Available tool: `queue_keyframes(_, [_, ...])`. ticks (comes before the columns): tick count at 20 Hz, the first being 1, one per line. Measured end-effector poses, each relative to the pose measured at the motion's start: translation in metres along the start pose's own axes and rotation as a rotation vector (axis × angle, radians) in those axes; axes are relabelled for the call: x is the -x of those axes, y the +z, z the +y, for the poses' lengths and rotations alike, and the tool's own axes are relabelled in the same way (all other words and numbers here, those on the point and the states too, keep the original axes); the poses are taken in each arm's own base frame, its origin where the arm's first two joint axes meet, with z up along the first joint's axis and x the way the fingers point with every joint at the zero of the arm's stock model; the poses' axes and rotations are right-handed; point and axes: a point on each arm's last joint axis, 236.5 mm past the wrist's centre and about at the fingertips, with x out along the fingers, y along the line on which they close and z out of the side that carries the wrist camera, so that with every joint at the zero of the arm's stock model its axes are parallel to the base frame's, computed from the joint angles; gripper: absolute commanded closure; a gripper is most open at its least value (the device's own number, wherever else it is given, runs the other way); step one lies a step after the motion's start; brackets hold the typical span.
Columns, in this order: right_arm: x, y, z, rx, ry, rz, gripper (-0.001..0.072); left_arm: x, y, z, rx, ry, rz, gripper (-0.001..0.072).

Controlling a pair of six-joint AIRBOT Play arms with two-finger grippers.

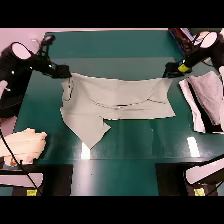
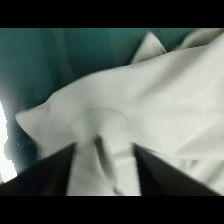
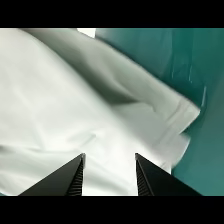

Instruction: Fold the shirts.

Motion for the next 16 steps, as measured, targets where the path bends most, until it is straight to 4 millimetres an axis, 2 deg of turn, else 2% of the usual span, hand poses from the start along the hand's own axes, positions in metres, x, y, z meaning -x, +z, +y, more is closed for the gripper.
queue_keyframes(2, [0.016,0.005,-0.005,-0.016,0.02,-0.027,0.0346,0.016,0.004,0.021,0.053,0.022,0.003,0.0213])
queue_keyframes(5, [0.039,-0.007,-0.007,-0.046,0.075,-0.038,0.0346,0.031,-0.021,0.049,0.142,0.042,0.078,0.0214])
queue_keyframes(7, [0.049,-0.026,-0.007,-0.071,0.109,-0.031,0.0346,0.034,-0.053,0.06,0.201,0.053,0.135,0.0214])
queue_keyframes(11, [0.056,-0.066,0.001,-0.096,0.146,-0.014,0.0347,0.023,-0.134,0.065,0.312,0.065,0.232,0.0213])
queue_keyframes(14, [0.055,-0.083,0.011,-0.098,0.154,-0.036,0.0347,0.01,-0.197,0.062,0.392,0.065,0.303,0.0214])
queue_keyframes(16, [0.054,-0.089,0.018,-0.09,0.156,-0.05,0.0347,0.0,-0.225,0.055,0.442,0.04,0.328,0.0214])
